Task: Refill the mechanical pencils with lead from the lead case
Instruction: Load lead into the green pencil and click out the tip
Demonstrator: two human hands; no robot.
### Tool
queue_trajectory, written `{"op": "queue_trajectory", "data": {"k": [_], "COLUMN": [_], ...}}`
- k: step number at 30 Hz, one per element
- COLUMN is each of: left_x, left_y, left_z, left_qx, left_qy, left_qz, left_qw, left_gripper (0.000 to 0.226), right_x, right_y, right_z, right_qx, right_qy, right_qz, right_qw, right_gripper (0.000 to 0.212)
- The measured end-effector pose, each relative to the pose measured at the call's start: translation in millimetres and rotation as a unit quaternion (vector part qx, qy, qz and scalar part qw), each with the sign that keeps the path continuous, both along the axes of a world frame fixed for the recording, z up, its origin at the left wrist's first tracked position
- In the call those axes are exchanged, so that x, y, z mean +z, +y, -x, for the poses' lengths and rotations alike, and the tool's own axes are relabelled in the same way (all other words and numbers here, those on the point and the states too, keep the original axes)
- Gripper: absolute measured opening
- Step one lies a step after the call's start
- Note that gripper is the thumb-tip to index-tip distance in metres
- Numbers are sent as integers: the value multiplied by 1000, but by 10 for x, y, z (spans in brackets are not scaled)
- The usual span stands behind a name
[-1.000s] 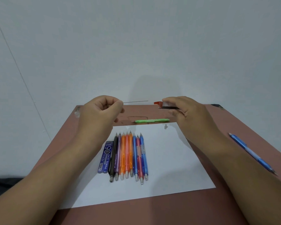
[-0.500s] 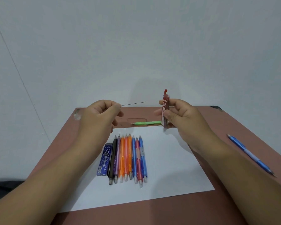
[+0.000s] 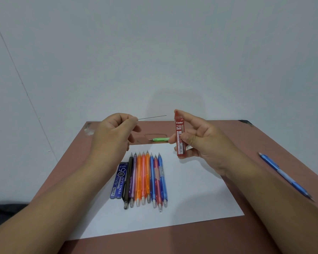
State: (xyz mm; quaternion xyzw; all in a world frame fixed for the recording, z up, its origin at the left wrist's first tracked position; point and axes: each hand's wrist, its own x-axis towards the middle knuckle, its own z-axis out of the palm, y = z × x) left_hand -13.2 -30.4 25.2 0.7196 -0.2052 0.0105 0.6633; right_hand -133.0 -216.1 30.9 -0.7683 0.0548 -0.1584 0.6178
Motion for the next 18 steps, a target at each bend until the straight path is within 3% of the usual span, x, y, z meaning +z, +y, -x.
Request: {"op": "queue_trajectory", "data": {"k": [7,18], "left_x": [-5,-8], "left_y": [1,2], "left_z": [-5,-6], "left_qx": [0,-2], "left_qy": [-1,3], "left_qz": [-3,-5], "left_qw": [1000,1000], "left_gripper": [18,17], "right_x": [36,37], "right_y": [27,37], "right_z": [27,22], "right_qx": [11,-6], "right_qy": [-3,8], "right_qz": [15,38], "right_qw": [1000,999], "right_gripper": [67,56]}}
